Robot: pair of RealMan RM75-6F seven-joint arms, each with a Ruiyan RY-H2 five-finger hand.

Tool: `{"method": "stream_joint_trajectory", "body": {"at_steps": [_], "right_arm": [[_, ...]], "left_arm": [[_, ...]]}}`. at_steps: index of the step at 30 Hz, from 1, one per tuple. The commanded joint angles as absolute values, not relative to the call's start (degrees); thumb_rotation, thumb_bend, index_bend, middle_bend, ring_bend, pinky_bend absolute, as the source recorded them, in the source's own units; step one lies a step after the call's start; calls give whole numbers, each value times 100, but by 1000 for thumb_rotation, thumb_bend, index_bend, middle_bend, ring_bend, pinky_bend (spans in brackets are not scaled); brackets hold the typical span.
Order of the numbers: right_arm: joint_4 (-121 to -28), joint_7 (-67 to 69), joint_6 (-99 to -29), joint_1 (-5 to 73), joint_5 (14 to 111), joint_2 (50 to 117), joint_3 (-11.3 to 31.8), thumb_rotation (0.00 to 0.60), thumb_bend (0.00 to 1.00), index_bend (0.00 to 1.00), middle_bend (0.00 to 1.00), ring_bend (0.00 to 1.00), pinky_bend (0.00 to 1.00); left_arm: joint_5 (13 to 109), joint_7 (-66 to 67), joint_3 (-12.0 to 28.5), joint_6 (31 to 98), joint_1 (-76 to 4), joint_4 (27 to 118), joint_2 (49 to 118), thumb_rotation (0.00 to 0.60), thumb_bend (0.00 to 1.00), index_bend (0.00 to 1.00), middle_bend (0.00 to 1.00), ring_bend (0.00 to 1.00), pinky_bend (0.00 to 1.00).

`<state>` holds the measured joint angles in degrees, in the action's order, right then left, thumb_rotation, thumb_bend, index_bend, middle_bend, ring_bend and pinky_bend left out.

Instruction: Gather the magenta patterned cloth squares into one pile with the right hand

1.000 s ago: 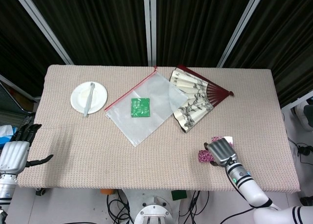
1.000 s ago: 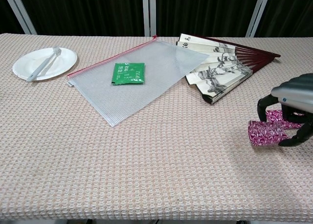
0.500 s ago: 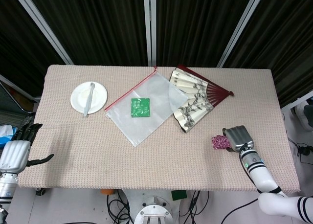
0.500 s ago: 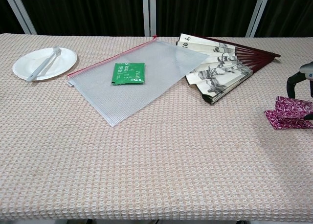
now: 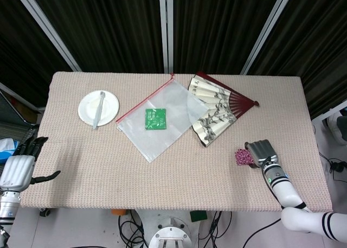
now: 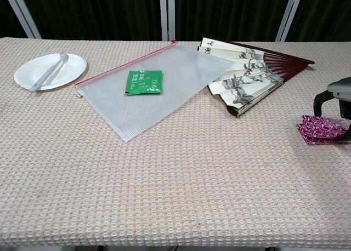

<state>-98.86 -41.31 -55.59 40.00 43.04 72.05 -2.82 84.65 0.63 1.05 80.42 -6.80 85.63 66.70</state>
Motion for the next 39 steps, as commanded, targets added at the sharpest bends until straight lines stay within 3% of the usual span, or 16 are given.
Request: {"method": "stream_joint_trajectory", "body": {"at_steps": [1, 18, 23, 25, 26, 27, 28, 30, 31, 33, 39], "right_arm": [[-9921, -4172, -5566, 4017, 4303, 7196, -312, 600, 477, 378, 1000, 1000, 900], [-10155, -4171, -5753, 4021, 4368, 7095, -378, 600, 470, 272, 1000, 1000, 899], [-10785, -3532, -6655, 3454, 5493, 6454, -461, 600, 470, 264, 1000, 969, 876], [-10880, -3039, -7197, 3079, 6123, 6238, -518, 600, 464, 264, 991, 911, 830], [-10799, -2627, -7602, 2792, 6565, 6161, -561, 600, 453, 261, 934, 834, 762], [-10658, -2321, -7895, 2576, 6860, 6145, -601, 600, 428, 232, 793, 681, 655], [-10366, -1968, -8277, 2303, 7185, 6187, -640, 600, 403, 175, 596, 487, 530], [-9698, -1761, -9004, 1897, 7548, 6426, -602, 600, 342, 29, 124, 75, 179], [-9367, -1756, -9288, 1714, 7617, 6575, -579, 600, 325, 2, 29, 7, 75], [-8879, -1580, -9594, 1360, 7547, 6825, -537, 600, 302, 0, 0, 0, 0], [-8416, -704, -9343, 943, 7289, 6884, -403, 600, 298, 0, 0, 0, 0]], "left_arm": [[8473, 58, 106, 8046, -684, 8561, 6673, 360, 67, 88, 104, 56, 184], [8461, 19, 95, 8071, -656, 8525, 6683, 359, 67, 88, 104, 56, 184], [8458, 15, 108, 8148, -620, 8546, 6647, 359, 67, 88, 104, 56, 184], [8453, 5, 113, 8174, -607, 8544, 6638, 358, 68, 88, 104, 56, 184], [8454, -10, 118, 8192, -599, 8537, 6639, 359, 68, 88, 104, 56, 184], [8461, -23, 124, 8213, -595, 8526, 6646, 361, 67, 88, 104, 56, 184], [8480, -45, 135, 8251, -590, 8500, 6666, 361, 67, 88, 103, 56, 184], [8528, -82, 147, 8323, -582, 8451, 6707, 361, 66, 88, 95, 56, 183], [8556, -95, 153, 8363, -578, 8422, 6730, 360, 67, 88, 89, 56, 183], [8610, -96, 153, 8425, -571, 8379, 6765, 356, 66, 88, 86, 57, 183], [8688, 9, 137, 8496, -558, 8448, 6744, 355, 66, 88, 85, 56, 183]]}}
